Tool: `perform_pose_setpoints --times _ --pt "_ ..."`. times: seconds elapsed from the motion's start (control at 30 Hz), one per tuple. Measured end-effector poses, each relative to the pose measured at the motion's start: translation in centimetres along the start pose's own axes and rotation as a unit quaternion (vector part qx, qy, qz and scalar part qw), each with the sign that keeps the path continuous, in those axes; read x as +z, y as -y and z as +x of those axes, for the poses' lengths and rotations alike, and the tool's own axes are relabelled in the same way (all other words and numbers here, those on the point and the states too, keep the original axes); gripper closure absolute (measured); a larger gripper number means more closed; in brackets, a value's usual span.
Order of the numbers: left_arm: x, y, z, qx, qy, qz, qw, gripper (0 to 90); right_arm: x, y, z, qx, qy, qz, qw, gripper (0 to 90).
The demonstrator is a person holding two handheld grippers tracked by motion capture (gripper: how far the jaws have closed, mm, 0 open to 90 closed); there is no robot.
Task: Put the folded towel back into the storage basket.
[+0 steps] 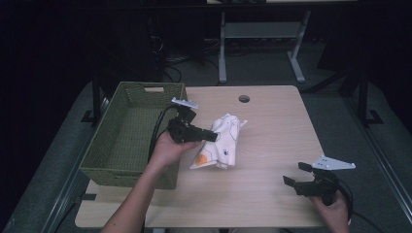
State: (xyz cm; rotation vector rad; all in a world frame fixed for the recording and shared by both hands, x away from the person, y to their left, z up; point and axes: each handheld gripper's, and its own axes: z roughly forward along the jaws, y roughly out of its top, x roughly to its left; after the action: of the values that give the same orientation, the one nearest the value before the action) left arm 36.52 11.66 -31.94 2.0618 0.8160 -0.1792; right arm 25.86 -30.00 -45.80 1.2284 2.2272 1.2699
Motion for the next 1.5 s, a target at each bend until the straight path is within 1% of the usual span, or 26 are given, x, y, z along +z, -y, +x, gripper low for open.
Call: perform_pose_setpoints --times 0.03,0.13,0.17,0.33,0.37,0.47,0.5,0.6,0.63,0.73,0.9,0.93,1.0,1.1,1.27,1.4,1.5 --pt "-0.3 -0.1 0.0 -0.002 0.003 -0.002 1.0000 83.1 0.0 0.0 0.0 0.001 0.001 0.002 1.0000 14.3" --pt "-0.6 -0.2 0.1 -0.001 0.005 -0.001 1.0000 83.1 0.0 0.0 0.0 0.001 0.000 0.002 1.0000 14.3" --pt "-0.9 -0.3 0.1 0.000 0.007 0.001 1.0000 83.1 0.1 0.0 0.0 0.000 0.001 0.001 1.0000 14.3" --pt "-1.5 -0.4 0.4 0.000 0.003 0.003 1.0000 83.1 0.1 0.0 -0.2 0.008 0.000 0.001 1.0000 14.3" --pt "-1.9 -0.4 0.5 -0.001 0.005 0.000 1.0000 83.1 0.1 0.0 -0.2 0.008 0.001 0.001 1.0000 14.3" --pt "-2.3 -0.5 0.6 0.001 0.005 0.001 1.0000 83.2 0.1 0.1 -0.2 0.009 0.001 0.003 1.0000 14.3" --pt "-2.8 -0.5 0.7 0.000 0.004 0.000 1.0000 83.1 0.2 0.1 -0.2 0.012 0.000 0.004 0.9999 14.3" --pt "-3.2 -0.6 0.7 -0.003 0.004 -0.001 1.0000 83.1 0.2 0.1 -0.3 0.011 0.001 0.003 0.9999 14.3" --pt "-3.7 -0.6 0.9 -0.006 0.000 -0.004 1.0000 83.1 0.2 0.1 -0.2 0.011 0.002 0.003 0.9999 14.3" --pt "-4.1 -0.5 1.1 -0.008 -0.002 -0.006 1.0000 83.2 0.2 0.1 -0.2 0.013 0.002 0.003 0.9999 14.3" --pt "-5.5 -0.2 1.7 -0.014 -0.008 -0.014 0.9998 83.2 0.1 0.1 -0.2 0.013 0.004 0.004 0.9999 14.3" --pt "-5.5 -0.2 1.7 -0.014 -0.008 -0.014 0.9998 83.1 0.1 0.1 -0.2 0.014 0.004 0.004 0.9999 14.3" --pt "-6.1 0.0 2.1 -0.017 -0.012 -0.018 0.9996 83.1 0.2 0.1 -0.2 0.013 0.004 0.004 0.9999 14.3" --pt "-6.6 0.2 2.4 -0.020 -0.014 -0.020 0.9995 83.1 0.2 0.1 -0.3 0.013 0.004 0.005 0.9999 14.3" --pt "-7.3 0.3 2.7 -0.021 -0.016 -0.023 0.9994 83.1 0.3 0.1 -0.3 0.014 0.004 0.006 0.9999 14.3" --pt "-8.2 0.4 3.0 -0.023 -0.020 -0.027 0.9992 83.1 0.3 0.1 -0.3 0.017 0.006 0.006 0.9998 14.3" --pt "-8.7 0.5 3.1 -0.023 -0.022 -0.027 0.9991 83.2 0.4 0.1 -0.3 0.017 0.008 0.006 0.9998 14.3"
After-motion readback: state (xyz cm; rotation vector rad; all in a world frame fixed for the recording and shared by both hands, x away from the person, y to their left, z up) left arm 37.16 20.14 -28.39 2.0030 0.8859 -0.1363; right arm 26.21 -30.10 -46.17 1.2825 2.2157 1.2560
